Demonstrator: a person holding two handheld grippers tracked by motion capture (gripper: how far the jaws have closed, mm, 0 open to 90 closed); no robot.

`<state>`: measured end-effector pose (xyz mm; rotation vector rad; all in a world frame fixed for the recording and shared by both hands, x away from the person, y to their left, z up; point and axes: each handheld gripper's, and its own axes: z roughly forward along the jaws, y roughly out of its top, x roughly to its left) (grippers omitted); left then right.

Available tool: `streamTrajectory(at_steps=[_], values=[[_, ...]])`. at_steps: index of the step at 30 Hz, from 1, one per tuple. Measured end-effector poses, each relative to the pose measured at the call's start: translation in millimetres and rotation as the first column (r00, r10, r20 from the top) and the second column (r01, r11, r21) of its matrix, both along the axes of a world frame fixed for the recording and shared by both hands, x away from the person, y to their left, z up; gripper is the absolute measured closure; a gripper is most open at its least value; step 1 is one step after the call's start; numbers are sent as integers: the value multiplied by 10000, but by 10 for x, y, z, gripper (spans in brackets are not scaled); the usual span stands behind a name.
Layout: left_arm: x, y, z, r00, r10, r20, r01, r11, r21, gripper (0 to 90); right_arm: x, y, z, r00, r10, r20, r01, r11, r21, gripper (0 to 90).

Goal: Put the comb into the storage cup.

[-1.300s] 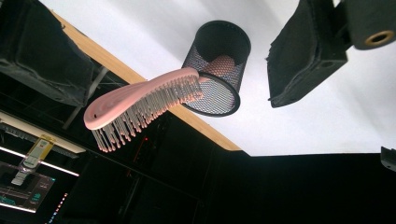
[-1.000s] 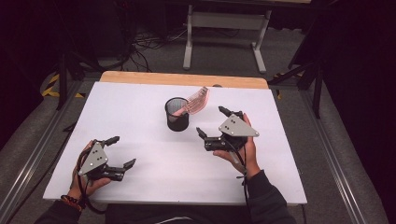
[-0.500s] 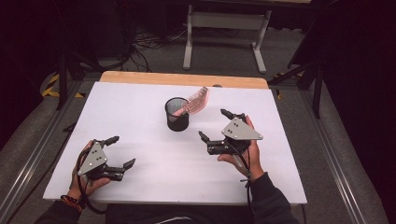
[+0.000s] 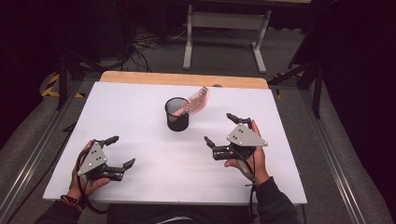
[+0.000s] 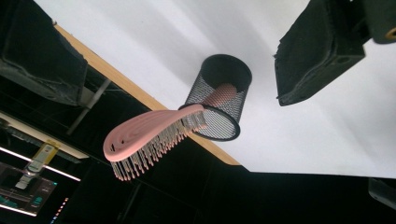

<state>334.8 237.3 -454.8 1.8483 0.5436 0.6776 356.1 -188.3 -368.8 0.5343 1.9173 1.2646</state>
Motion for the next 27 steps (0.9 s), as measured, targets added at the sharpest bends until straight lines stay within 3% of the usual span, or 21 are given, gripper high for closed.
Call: streamTrajectory(at_steps=[16, 22, 27], values=[[-9, -12, -7, 10000, -74, 15, 74, 9999, 86, 73, -82, -93, -128, 9999, -112, 18, 112, 9993, -364, 29], [-8, -13, -6, 10000, -49, 71, 48, 9998, 175, 73, -100, -135, -192, 9996, -231, -192, 220, 9984, -524, 29], [-7, -18, -9, 9999, -100, 58, 98, 9997, 240, 73, -146, -183, -262, 9994, -346, -101, 341, 9985, -436, 36]])
